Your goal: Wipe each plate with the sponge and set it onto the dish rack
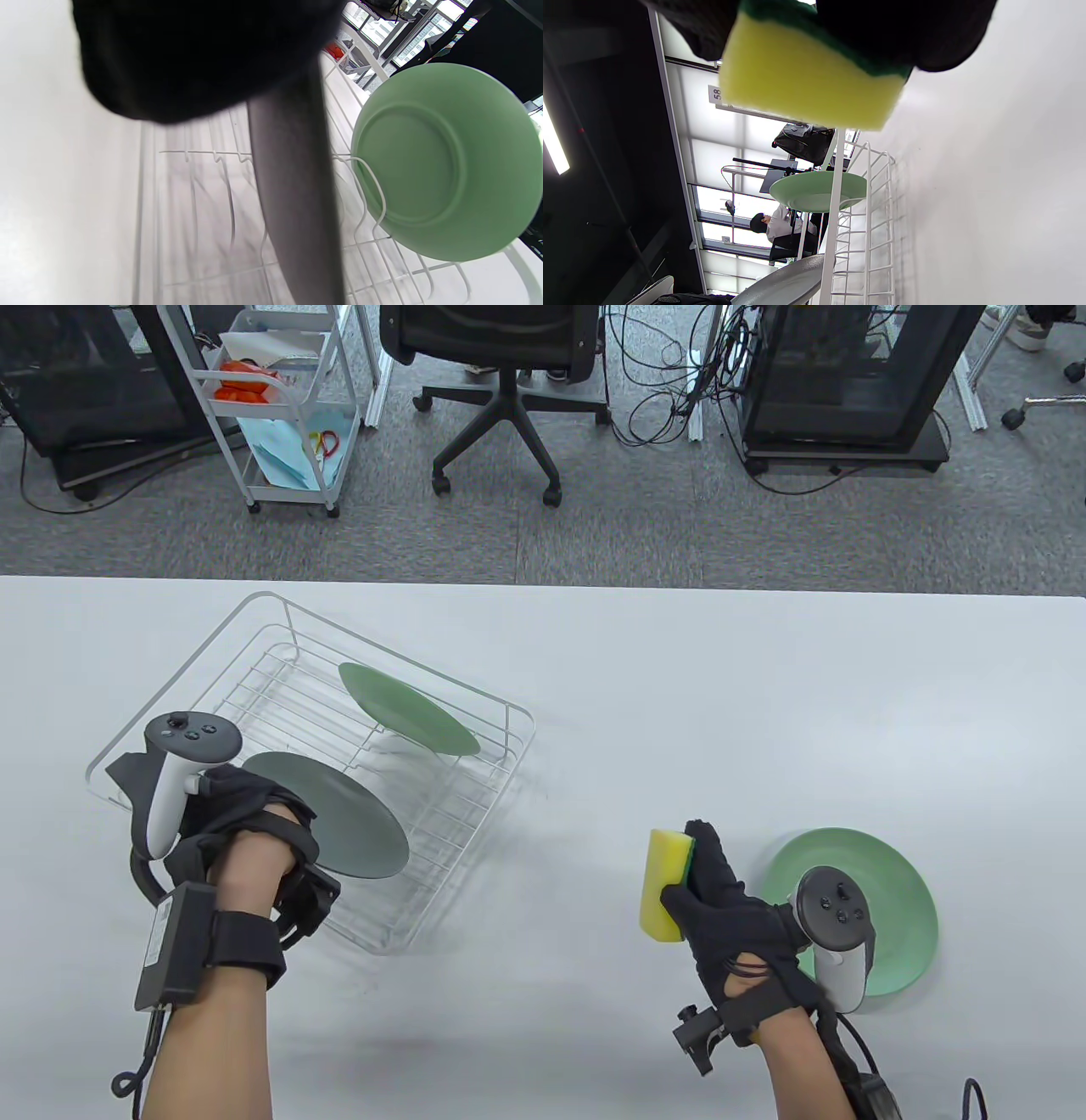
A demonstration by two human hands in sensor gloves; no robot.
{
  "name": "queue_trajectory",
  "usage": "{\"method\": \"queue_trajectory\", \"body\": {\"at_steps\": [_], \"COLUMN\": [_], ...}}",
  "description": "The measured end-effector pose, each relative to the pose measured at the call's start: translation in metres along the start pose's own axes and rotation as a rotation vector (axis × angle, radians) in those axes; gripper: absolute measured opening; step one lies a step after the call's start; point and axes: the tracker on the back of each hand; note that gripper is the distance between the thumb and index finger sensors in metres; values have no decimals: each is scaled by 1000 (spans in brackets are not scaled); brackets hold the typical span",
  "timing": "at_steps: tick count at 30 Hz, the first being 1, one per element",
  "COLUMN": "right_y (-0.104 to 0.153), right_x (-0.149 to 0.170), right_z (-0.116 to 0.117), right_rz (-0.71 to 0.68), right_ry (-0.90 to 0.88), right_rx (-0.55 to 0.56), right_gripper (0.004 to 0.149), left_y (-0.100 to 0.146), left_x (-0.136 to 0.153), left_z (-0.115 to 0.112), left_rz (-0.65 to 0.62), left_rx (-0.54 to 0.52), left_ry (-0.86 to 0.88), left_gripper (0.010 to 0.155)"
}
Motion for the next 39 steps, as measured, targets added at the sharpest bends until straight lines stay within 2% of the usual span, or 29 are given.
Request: {"method": "queue_trajectory", "body": {"at_steps": [9,19,33,39], "right_y": [0,1,-1,-1], "right_x": [-1,-1,-4,-7], "right_z": [1,2,3,4], "right_rz": [-1,-5,-44,-90], "right_ry": [4,3,-23,-28], "right_rx": [-6,-8,0,-16], "right_gripper": [75,75,75,73], "left_y": [-8,-14,-30,-42], "left_x": [-6,-20,-43,-43], "left_z": [-2,-9,-20,-30], "left_rz": [38,-138,-133,-96], "left_rx": [-19,-12,-60,-41], "left_ry": [11,208,151,133], "left_gripper": [75,84,88,87]}}
Point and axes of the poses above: the tracker on the back of each hand, its own x axis roughly to the little-finger side, its own y axis roughly from the fingertips to the wrist, z = x × y, and after that the axes turned 13 degrees about x, right-handed
